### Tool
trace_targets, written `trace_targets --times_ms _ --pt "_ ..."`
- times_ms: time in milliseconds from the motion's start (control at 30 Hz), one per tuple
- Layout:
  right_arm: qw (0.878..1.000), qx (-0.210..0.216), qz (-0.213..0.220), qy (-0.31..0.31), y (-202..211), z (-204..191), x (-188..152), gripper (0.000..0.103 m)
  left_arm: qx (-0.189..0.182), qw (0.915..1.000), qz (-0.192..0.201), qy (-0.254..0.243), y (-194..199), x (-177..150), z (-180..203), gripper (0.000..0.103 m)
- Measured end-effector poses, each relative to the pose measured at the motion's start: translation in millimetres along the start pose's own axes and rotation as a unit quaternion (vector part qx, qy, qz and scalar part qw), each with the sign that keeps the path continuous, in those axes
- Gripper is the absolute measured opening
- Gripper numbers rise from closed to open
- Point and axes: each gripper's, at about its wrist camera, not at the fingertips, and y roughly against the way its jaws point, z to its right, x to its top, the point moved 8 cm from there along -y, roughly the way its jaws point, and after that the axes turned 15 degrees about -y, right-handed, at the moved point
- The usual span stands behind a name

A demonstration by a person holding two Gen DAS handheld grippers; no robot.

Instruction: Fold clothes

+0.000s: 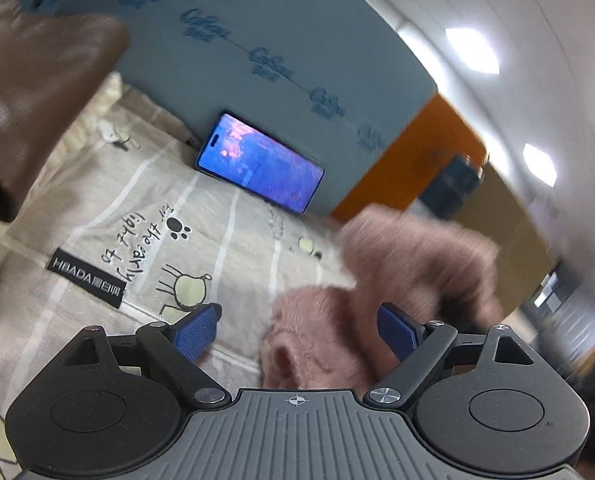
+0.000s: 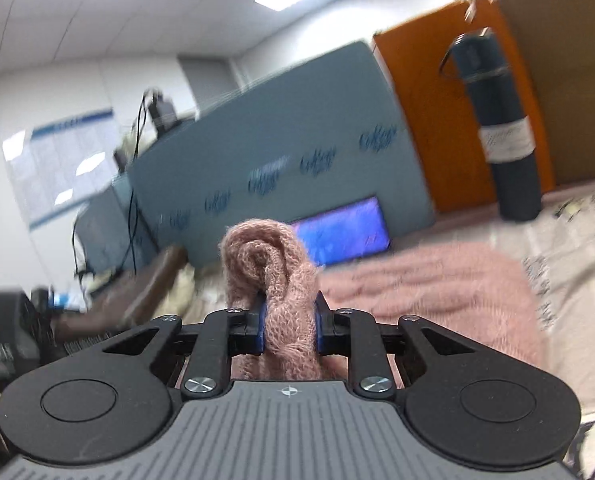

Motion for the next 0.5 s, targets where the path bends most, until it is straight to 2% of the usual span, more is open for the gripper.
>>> trace_targets --times_ms 33,100,133,200,333,433,500 --pt "1.000 0.002 0.012 0.000 4 -1 5 0.019 -0.003 0.9998 -0.007 -0.018 -3 -2 6 0.056" --pt "0.999 0.003 0.034 0.001 10 -2 15 0.019 -0.008 0.9981 -0.027 -0.055 -11 -8 18 0.029" --pt "0.999 0.004 0.045 0.002 13 -3 19 0.019 -0.006 0.9977 -0.021 -0.064 -9 -7 20 0.019" --pt "0.998 0.003 0.063 0.004 18 -4 28 0.019 -0.002 0.9972 0.004 -0.074 -1 -2 23 0.014" --pt "0.995 0.006 0.099 0.010 30 -10 55 0.019 0.010 0.9943 0.059 -0.089 19 9 25 0.012" --pt "0.990 0.016 0.141 0.015 45 -15 81 0.019 0.050 0.9882 0.116 -0.088 45 26 10 0.012" --pt "0.986 0.013 0.165 0.006 55 -11 96 0.018 0.081 0.9839 0.138 -0.080 59 32 -5 0.012"
